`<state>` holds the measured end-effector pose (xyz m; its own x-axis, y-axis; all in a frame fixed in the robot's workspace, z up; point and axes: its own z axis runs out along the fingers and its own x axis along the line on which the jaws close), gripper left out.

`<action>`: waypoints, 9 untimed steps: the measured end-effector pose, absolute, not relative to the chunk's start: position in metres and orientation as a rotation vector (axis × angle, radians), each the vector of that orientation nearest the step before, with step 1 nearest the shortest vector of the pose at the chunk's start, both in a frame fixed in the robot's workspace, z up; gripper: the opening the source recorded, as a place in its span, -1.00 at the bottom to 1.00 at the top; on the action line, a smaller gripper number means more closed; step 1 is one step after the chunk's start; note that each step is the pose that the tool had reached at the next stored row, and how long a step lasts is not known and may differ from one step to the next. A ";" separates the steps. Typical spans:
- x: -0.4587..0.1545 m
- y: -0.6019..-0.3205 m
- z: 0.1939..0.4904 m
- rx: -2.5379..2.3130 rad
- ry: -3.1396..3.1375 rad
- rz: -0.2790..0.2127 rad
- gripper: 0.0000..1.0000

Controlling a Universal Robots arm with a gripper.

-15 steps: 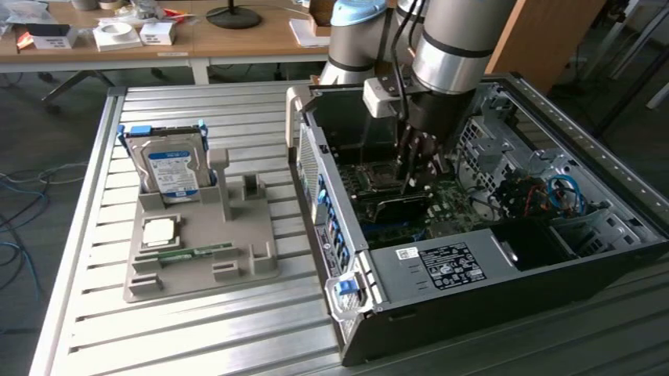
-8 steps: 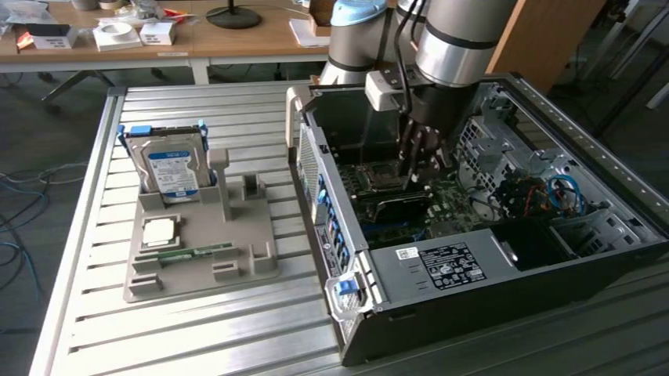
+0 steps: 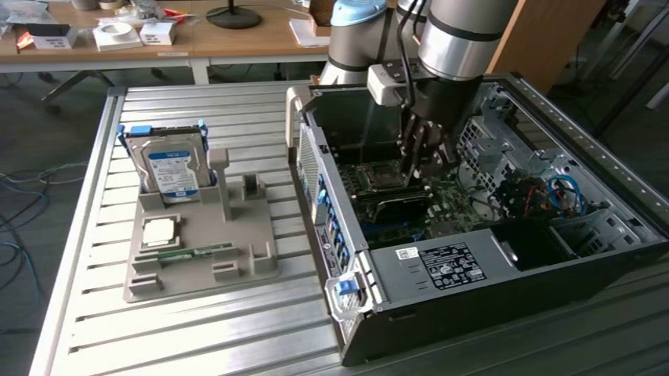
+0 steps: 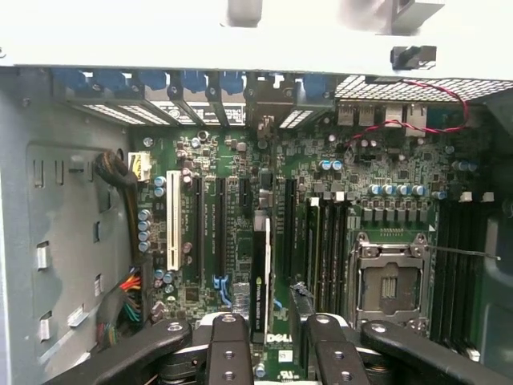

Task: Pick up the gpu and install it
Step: 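Insert the gpu into the slot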

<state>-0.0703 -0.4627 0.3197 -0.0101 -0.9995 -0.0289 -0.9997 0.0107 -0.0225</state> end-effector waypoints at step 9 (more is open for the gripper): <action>-0.070 -0.463 0.321 -2.184 2.207 0.007 -0.33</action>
<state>-0.0702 -0.4627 0.3210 -0.0100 -0.9995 -0.0289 -0.9997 0.0107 -0.0225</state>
